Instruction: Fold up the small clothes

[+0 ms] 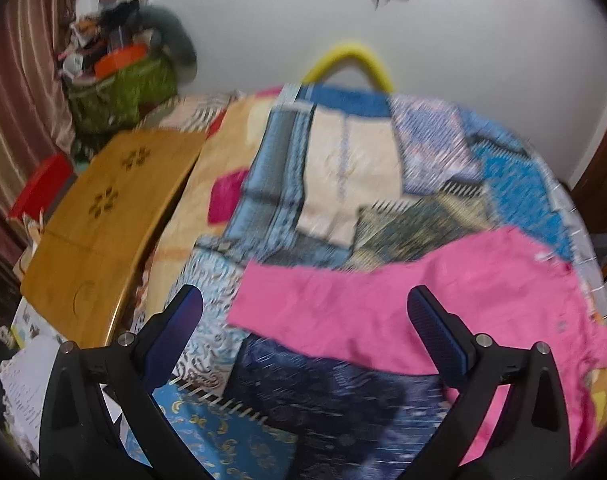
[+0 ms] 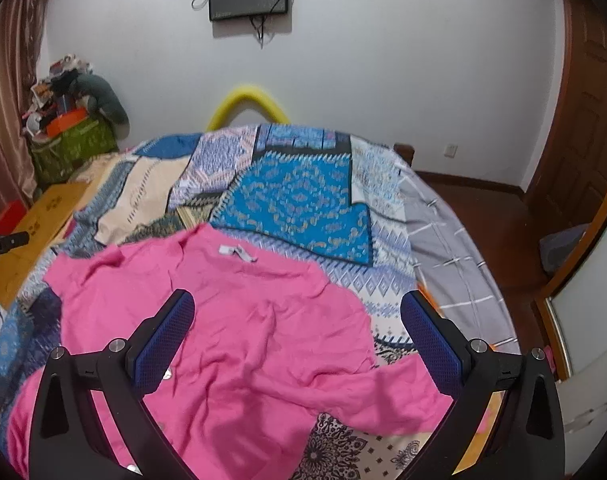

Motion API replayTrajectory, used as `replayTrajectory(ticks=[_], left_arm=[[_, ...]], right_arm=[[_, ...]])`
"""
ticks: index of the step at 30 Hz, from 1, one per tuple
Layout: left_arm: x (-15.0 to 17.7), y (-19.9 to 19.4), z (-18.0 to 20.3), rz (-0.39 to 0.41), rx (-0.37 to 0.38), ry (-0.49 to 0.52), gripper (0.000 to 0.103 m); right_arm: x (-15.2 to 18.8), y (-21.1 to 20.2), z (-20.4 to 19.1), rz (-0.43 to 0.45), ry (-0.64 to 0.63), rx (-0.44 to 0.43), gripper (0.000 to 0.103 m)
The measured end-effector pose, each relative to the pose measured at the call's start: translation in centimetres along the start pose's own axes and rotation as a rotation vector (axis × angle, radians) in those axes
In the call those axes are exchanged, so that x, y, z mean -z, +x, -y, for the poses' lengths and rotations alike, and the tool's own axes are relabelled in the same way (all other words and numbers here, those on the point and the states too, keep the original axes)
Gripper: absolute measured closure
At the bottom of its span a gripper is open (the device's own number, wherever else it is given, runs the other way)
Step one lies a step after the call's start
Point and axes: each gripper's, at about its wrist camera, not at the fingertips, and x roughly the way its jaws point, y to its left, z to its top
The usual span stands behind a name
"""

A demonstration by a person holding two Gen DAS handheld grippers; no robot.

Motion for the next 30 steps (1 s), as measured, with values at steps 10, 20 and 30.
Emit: replayTrajectory(ticks=[10,20,30], left_arm=[[2.3,7.1,-4.2,-0.242,0.051,-0.185,0.016],[3.0,10.4,-5.9,-0.338,0.121,-0.345,0.029],[2.3,12.3,-5.6,-0.35,0.051,-0.325,0.097]], right_arm=[[1.2,3.4,0.0,-0.071,0.017,-0.068,0.001],[2.4,5.0,-0.8,-0.098,-0.021,-0.074,0.001],[3.4,5.9,-0.9,-0.142,-0.034,-0.087,0.001]])
